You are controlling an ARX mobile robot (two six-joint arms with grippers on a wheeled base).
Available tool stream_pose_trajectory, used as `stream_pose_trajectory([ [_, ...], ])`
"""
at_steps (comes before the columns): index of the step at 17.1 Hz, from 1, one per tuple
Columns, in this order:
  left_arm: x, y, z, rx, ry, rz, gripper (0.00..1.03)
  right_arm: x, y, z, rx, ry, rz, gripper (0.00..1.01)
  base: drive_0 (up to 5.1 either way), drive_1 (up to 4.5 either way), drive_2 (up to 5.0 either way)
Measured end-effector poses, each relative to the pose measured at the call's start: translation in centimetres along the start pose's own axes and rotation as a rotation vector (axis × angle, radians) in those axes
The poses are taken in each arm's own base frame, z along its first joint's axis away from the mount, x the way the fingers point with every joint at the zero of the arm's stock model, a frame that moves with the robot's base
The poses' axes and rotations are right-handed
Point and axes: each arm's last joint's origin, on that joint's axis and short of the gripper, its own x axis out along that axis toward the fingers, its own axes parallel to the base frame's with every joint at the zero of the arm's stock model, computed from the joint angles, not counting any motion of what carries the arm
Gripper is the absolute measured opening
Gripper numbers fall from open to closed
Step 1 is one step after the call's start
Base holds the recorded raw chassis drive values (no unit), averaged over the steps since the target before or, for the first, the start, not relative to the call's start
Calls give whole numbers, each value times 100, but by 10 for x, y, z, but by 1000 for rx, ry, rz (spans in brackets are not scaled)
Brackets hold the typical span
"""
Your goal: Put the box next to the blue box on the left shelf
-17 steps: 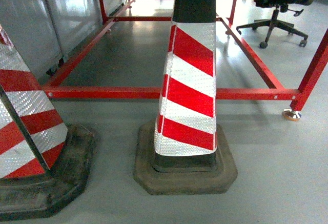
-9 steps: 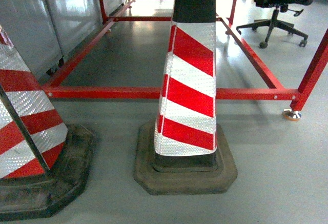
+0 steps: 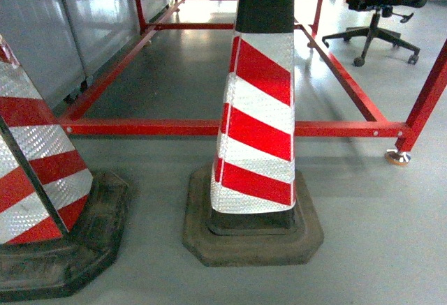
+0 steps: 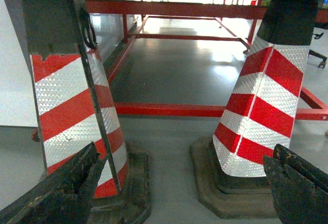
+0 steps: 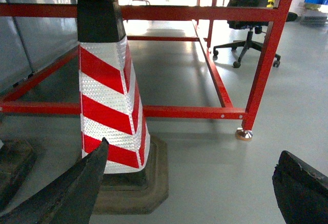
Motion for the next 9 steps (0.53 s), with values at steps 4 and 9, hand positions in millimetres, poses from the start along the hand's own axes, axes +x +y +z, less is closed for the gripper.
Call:
stream_pose_trajectory([
  [4, 0, 0, 0, 0, -3, 1, 98, 0, 0, 0, 0, 0, 0, 98, 0, 0, 0],
  [9, 0, 0, 0, 10, -2, 0, 98, 0, 0, 0, 0, -3, -1, 98, 0, 0, 0],
])
